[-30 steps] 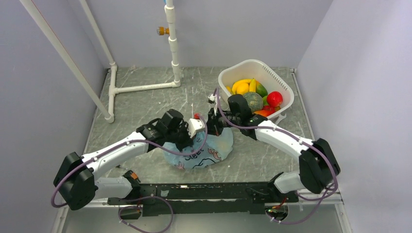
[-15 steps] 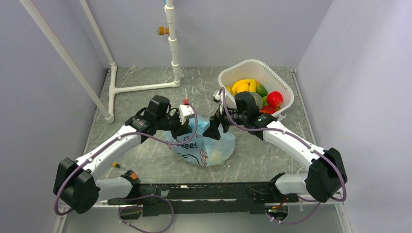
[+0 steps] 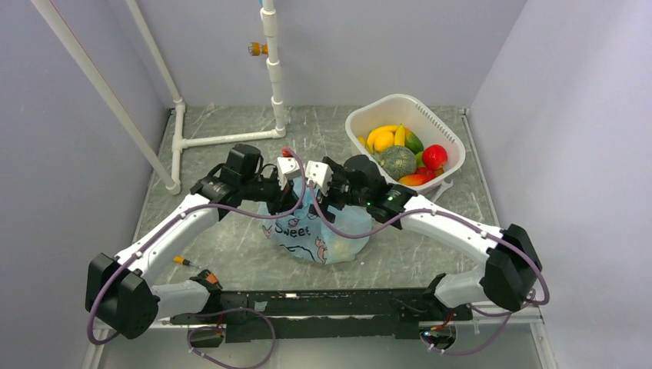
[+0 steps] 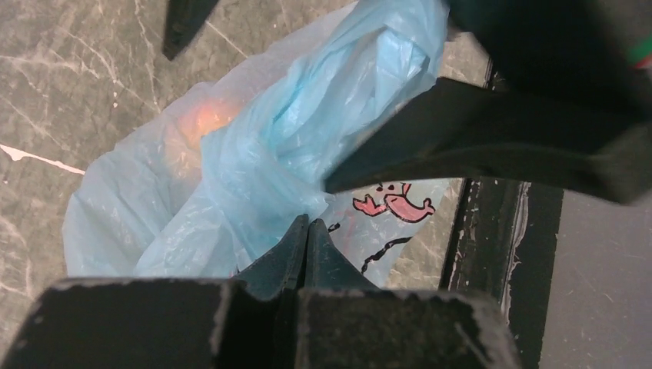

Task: Place the fake fruits into the plastic bag and tie a complex knot

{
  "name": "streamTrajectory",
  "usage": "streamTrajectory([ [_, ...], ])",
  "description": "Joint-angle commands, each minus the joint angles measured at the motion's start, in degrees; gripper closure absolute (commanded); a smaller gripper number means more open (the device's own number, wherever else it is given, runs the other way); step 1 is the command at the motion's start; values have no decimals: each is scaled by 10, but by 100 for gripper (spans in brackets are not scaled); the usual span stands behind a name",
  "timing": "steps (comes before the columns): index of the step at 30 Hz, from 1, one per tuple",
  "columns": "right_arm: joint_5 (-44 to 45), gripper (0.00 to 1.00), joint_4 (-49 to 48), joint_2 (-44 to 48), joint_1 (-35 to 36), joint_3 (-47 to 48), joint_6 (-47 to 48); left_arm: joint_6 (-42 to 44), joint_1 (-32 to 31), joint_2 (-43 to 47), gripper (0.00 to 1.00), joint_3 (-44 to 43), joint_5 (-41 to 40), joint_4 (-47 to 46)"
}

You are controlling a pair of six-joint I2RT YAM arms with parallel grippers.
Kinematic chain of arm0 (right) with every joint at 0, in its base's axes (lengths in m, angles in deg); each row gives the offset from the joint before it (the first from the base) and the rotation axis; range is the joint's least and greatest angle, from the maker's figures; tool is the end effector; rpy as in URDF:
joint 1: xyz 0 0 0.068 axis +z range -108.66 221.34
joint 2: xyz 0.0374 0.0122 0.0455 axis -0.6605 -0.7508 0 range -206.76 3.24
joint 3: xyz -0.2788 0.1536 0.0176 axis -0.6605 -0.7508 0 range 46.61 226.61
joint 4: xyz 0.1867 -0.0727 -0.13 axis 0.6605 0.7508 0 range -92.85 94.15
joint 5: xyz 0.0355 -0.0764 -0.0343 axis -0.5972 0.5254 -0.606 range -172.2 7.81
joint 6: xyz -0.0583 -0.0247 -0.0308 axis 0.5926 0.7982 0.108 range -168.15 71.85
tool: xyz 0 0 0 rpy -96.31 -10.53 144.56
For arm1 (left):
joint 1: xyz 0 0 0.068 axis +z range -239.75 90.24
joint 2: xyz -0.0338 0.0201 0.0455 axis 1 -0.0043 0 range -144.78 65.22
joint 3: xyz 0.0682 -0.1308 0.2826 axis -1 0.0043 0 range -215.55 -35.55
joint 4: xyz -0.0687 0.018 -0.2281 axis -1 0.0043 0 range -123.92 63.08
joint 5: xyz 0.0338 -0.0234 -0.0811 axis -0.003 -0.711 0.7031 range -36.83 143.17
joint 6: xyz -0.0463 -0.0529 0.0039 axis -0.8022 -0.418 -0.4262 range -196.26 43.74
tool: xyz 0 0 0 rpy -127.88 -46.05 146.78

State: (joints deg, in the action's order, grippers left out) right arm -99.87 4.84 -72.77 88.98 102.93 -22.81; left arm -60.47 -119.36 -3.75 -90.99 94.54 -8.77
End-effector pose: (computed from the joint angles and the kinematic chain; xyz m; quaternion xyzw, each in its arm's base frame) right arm 0.1807 0.2240 0.3385 -0.5663 0.6312 0.2281 0.4784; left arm 0.1798 -0.1460 0.3375 0.4665 0.7189 -0.3649 0.3639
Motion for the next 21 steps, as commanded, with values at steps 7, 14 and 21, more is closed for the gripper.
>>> streamTrajectory([
  [7, 9, 0, -84, -47, -8, -12, 177, 17, 21, 4, 100, -38, 76, 20],
  [14, -63, 16, -39, -55, -12, -15, 248, 8, 33, 7, 100, -41, 89, 14],
  [21, -38, 95, -14, -105, -50, 68, 136, 0, 42, 35, 100, -26, 128, 38],
])
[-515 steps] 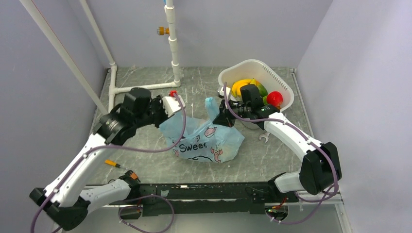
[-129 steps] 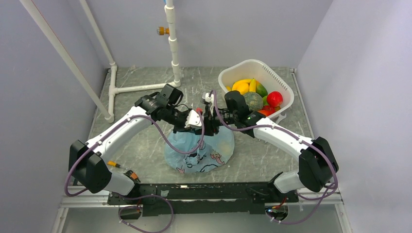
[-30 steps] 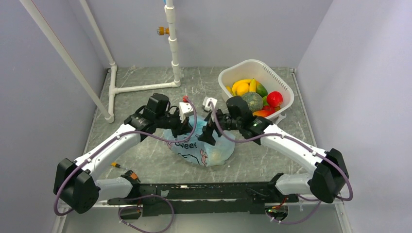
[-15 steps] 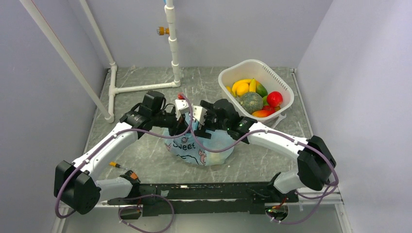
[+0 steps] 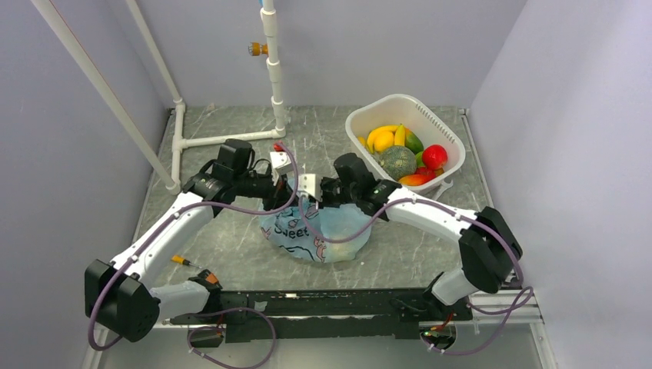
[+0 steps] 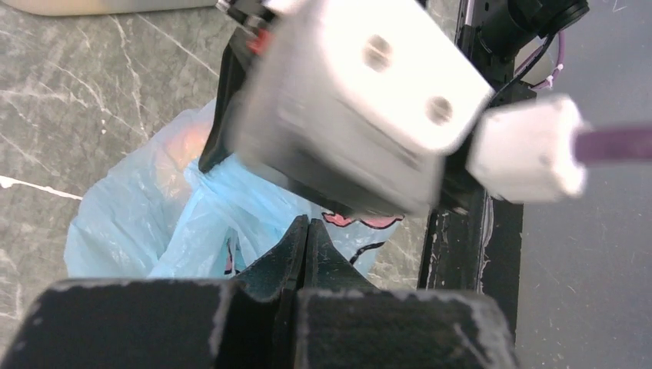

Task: Place the fake fruits into the plastic bag and tie a complex knot

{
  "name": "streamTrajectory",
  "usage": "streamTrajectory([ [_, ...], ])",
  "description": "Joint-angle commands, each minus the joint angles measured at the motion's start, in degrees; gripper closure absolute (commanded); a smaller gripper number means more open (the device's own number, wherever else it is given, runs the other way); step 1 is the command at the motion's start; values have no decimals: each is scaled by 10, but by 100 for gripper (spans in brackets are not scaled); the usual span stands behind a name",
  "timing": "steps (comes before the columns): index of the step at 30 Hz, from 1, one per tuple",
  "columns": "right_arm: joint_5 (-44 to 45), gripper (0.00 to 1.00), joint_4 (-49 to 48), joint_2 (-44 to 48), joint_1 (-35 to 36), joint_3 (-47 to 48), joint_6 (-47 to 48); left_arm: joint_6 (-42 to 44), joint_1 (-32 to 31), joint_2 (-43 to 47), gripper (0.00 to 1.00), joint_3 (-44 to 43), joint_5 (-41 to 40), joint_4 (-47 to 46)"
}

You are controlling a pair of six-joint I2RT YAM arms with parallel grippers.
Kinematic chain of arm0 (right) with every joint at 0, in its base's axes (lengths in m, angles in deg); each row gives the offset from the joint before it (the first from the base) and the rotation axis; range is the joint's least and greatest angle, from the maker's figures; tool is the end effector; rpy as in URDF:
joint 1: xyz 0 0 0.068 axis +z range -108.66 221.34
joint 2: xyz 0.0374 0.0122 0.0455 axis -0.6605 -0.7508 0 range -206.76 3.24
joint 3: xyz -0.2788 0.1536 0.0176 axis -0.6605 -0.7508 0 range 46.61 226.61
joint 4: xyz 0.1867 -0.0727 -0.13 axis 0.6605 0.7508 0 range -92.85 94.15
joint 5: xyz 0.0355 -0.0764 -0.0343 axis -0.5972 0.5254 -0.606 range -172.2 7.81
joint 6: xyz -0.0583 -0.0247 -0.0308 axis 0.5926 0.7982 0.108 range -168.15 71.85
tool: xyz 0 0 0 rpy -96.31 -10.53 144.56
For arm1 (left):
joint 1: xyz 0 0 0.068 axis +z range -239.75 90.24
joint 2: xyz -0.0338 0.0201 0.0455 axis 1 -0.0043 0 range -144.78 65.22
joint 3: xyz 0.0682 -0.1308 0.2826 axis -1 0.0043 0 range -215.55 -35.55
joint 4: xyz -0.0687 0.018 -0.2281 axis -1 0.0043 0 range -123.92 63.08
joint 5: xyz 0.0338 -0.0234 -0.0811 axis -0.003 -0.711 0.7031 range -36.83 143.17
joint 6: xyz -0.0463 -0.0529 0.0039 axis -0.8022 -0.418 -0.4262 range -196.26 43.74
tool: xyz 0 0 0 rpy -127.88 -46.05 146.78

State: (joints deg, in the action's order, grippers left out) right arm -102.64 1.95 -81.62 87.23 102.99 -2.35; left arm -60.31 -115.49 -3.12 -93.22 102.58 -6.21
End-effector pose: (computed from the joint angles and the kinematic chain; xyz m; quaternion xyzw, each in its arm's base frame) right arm 0.2096 0.2450 0.3009 -0.6801 0.5428 0.1565 0.4673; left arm 0.1796 -0.1352 0.3517 0.4610 0.6995 -0.4087 0.3621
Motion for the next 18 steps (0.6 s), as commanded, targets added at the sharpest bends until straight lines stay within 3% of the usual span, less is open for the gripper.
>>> streamTrajectory([
  [1, -19, 100, 20, -18, -42, 80, -95, -10, 4, 32, 100, 8, 41, 8],
  [10, -150, 100, 38, 4, -97, 107, -302, -111, 4, 19, 100, 88, -128, -115],
  [18, -111, 100, 36, 4, -99, 96, -394, -113, -55, -42, 100, 113, -120, -93],
])
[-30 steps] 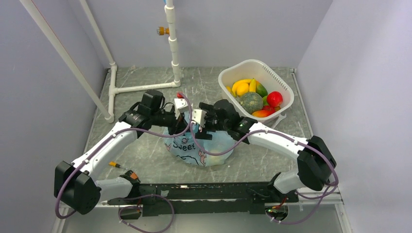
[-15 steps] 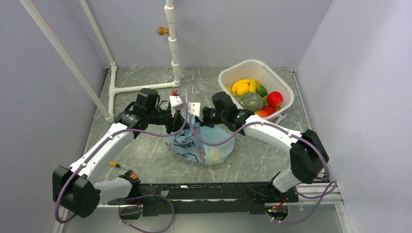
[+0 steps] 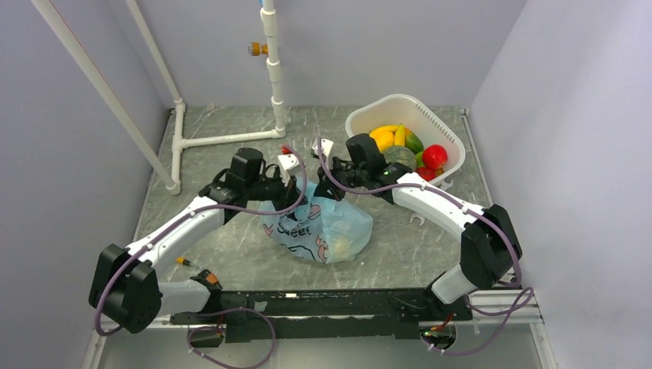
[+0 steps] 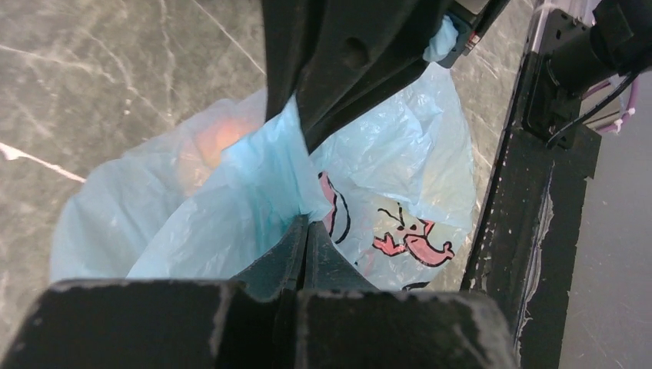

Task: Place the fake fruits into the plastic bag and tie a complex knot

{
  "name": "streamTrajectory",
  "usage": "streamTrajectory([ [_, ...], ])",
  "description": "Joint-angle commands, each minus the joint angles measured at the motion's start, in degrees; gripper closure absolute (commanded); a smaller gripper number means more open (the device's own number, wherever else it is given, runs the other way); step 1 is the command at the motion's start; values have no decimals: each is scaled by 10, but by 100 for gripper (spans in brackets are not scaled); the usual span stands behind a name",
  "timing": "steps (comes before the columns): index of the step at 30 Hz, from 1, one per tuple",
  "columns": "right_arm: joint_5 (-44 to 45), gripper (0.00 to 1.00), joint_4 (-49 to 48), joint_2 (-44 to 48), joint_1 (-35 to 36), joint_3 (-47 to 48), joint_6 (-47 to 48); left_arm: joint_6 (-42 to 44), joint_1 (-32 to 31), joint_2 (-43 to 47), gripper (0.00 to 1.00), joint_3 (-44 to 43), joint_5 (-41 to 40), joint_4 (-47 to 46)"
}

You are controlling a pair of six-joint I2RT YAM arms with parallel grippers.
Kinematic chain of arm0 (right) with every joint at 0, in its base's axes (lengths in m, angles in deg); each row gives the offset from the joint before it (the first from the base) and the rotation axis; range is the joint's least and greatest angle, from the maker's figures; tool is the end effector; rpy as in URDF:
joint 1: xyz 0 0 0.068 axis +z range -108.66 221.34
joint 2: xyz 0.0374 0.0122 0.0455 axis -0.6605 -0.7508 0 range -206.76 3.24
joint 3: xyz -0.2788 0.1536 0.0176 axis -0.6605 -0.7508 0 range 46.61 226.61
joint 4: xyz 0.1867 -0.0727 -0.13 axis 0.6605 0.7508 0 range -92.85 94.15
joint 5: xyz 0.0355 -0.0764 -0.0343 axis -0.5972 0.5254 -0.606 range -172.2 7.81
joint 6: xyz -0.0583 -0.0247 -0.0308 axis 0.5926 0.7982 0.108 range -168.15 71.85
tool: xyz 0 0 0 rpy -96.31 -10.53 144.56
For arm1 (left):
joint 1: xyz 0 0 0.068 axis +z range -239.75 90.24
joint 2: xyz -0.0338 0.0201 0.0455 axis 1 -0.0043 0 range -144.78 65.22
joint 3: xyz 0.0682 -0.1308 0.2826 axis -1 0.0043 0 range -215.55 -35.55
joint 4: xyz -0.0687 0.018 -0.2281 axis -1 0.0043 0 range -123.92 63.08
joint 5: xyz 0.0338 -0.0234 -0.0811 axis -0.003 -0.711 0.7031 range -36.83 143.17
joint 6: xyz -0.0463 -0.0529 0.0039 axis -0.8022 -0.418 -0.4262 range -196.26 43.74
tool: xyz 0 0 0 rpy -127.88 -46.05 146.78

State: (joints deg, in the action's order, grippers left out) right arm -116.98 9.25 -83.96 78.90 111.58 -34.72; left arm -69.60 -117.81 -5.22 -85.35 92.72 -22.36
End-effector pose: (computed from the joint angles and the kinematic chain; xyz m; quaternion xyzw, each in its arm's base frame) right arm 0.2432 0.2284 0.3281 -0.4892 0.7016 0.3516 0.3805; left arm 0.1978 -0.1470 0.3221 0.4018 0.7375 -0.3755 0.3920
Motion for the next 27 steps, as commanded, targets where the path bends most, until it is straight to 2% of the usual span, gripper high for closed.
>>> streamTrajectory([
  [1, 46, 100, -39, 29, -15, 9, -76, -30, -38, -20, 100, 45, -28, 63],
  [5, 115, 100, -52, 47, -9, -9, -86, -73, -45, -14, 100, 68, -55, 32],
  [7, 129, 100, -63, 61, -4, -28, -72, -89, -39, -6, 100, 64, -40, 17],
  [11, 107, 100, -57, 70, 1, -50, -49, -83, -36, 39, 100, 39, 17, 11],
  [12, 100, 98, -52, 71, 1, -50, -47, -75, -35, 54, 100, 34, 23, 14],
  [13, 91, 89, -51, 72, 1, -54, -47, -52, -34, 66, 100, 25, 24, 20],
  [14, 84, 87, -52, 74, 0, -58, -45, -43, -33, 75, 100, 12, 15, 29],
  [22, 72, 86, -58, 62, 0, -73, -49, 0, 10, 77, 100, -85, 32, 106],
  [27, 53, 79, -54, 52, 1, -75, -50, 5, 31, 81, 100, -111, 43, 115],
])
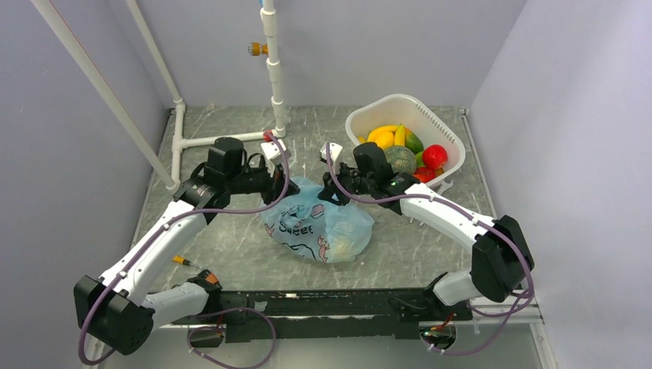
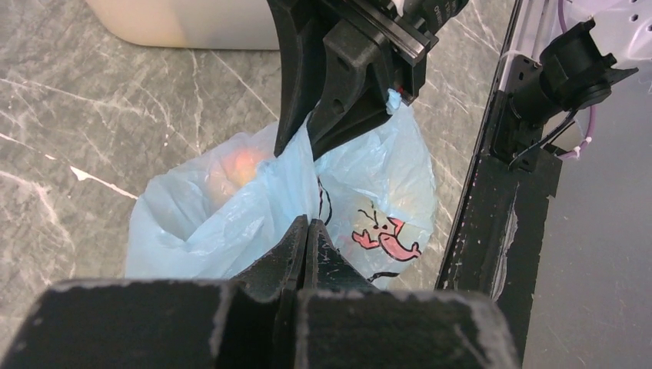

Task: Place the fake fruits into the plastic bag and tie a complex knot

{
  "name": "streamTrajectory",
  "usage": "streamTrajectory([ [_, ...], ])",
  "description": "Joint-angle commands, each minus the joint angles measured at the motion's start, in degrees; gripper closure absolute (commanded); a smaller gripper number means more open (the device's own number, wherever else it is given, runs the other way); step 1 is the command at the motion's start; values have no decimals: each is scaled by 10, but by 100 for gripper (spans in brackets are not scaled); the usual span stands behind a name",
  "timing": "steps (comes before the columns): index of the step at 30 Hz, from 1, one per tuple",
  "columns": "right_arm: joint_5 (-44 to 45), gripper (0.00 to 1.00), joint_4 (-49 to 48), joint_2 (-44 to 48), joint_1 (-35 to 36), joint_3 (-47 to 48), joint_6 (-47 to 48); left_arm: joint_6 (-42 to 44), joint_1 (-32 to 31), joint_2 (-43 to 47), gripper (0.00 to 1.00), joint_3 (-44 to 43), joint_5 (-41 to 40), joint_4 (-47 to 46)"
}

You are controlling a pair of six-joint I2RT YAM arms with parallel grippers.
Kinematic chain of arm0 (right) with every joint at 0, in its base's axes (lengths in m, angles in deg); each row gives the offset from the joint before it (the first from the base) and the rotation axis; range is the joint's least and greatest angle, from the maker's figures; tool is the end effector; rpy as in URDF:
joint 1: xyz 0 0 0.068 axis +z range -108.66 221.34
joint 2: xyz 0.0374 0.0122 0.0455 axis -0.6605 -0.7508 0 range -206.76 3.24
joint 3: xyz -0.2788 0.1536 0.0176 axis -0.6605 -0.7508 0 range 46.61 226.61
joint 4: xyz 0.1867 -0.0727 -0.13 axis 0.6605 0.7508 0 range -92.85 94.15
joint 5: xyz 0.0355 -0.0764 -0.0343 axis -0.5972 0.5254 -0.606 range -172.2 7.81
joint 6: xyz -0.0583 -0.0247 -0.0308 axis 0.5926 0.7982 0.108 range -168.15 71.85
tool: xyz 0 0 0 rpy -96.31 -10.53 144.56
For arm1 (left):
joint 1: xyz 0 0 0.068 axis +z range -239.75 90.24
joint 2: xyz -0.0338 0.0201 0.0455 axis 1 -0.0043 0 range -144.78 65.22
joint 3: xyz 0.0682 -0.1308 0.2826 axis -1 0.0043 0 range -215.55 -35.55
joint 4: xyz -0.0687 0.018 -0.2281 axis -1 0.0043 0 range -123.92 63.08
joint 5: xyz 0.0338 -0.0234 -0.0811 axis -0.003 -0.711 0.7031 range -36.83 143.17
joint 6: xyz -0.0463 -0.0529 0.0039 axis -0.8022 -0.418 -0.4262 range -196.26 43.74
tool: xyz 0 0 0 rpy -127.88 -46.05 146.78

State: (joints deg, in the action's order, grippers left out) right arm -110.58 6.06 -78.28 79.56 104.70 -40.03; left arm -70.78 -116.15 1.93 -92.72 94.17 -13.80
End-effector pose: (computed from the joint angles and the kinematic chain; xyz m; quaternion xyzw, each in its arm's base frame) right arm 0.2234 0.2107 0.3221 -0.4429 0.7343 0.3288 0.3957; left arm 0.1724 -0.1278 0.3758 0.3962 0.7140 -0.3823 0.4326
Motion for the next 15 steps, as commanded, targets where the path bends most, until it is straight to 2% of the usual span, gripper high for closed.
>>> streamTrajectory([
  [1, -13, 78, -21, -6, -5, -7, 3, 16, 15, 12, 100, -42, 32, 33],
  [7, -25, 74, -16, -8, -3, -11, 8, -10, 18, 37, 100, -41, 26, 12],
  [8, -26, 75, -14, -10, -3, -11, 8, -14, 18, 40, 100, -40, 25, 7],
  [11, -27, 100, -16, -11, -4, -4, 3, 6, 16, 38, 100, -38, 55, 38],
  [13, -21, 100, -26, -7, -6, 2, -16, 6, 11, 29, 100, -20, 58, 65],
  [15, -16, 100, -39, -1, -10, 8, -38, -8, 3, 21, 100, 18, 24, 82],
])
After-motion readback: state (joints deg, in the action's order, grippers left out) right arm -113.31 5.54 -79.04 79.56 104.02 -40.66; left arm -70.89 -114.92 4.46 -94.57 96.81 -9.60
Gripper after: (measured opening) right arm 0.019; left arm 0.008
